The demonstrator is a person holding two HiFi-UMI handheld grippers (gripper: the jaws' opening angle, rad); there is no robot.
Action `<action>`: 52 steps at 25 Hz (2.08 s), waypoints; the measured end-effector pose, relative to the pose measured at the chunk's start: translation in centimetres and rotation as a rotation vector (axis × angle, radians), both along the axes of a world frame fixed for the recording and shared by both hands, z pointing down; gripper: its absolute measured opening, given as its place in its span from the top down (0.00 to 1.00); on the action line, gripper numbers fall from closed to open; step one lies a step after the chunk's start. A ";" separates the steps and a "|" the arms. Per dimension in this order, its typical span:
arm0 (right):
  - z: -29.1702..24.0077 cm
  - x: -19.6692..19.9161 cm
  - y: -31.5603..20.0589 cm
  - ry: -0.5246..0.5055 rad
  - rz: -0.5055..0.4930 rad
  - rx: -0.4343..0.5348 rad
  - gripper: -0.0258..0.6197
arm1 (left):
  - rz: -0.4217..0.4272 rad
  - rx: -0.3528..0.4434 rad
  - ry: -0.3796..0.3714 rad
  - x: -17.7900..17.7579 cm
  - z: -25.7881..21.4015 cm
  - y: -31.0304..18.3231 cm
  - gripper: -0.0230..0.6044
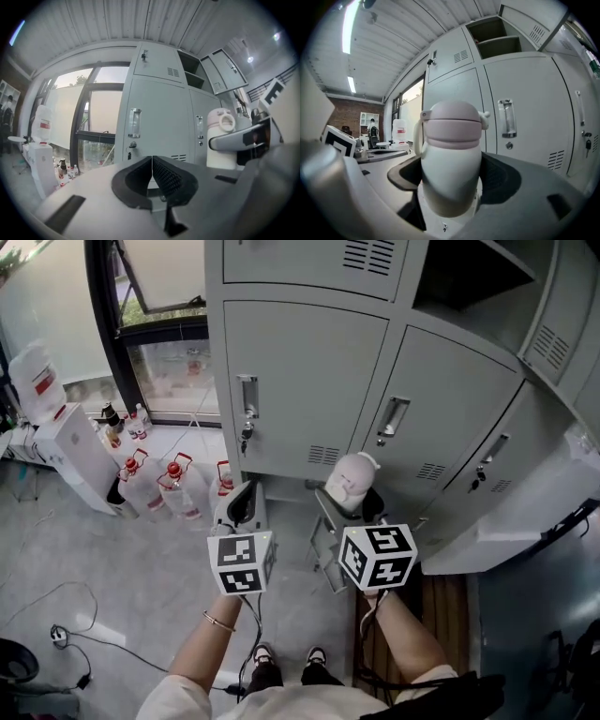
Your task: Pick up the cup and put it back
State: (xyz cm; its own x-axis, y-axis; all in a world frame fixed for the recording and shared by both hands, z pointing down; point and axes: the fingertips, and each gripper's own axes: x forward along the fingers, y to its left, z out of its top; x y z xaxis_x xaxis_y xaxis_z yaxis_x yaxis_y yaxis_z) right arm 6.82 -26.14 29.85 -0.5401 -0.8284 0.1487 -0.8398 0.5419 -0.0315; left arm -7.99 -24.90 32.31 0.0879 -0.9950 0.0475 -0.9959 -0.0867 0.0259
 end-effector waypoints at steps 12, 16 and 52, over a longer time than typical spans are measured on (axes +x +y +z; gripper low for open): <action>12.6 -7.0 -0.2 0.051 -0.121 -0.061 0.43 | -0.133 -0.127 0.067 -7.7 12.4 0.0 0.95; 17.6 -8.8 -0.1 0.062 -0.144 -0.101 0.43 | -0.149 -0.179 0.099 -8.7 16.0 0.2 0.95; 49.1 -14.8 -8.5 0.141 -0.128 -0.279 0.43 | -0.221 -0.350 0.136 -17.6 47.2 -4.4 0.95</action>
State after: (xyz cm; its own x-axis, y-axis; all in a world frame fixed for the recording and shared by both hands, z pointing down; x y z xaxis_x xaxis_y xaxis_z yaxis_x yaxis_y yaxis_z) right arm -7.96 -34.61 78.96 -0.5947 -0.6721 0.4411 -0.7724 0.6298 -0.0818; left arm -25.55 -29.33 79.53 -0.0965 -0.9168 0.3876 -0.9751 0.1653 0.1481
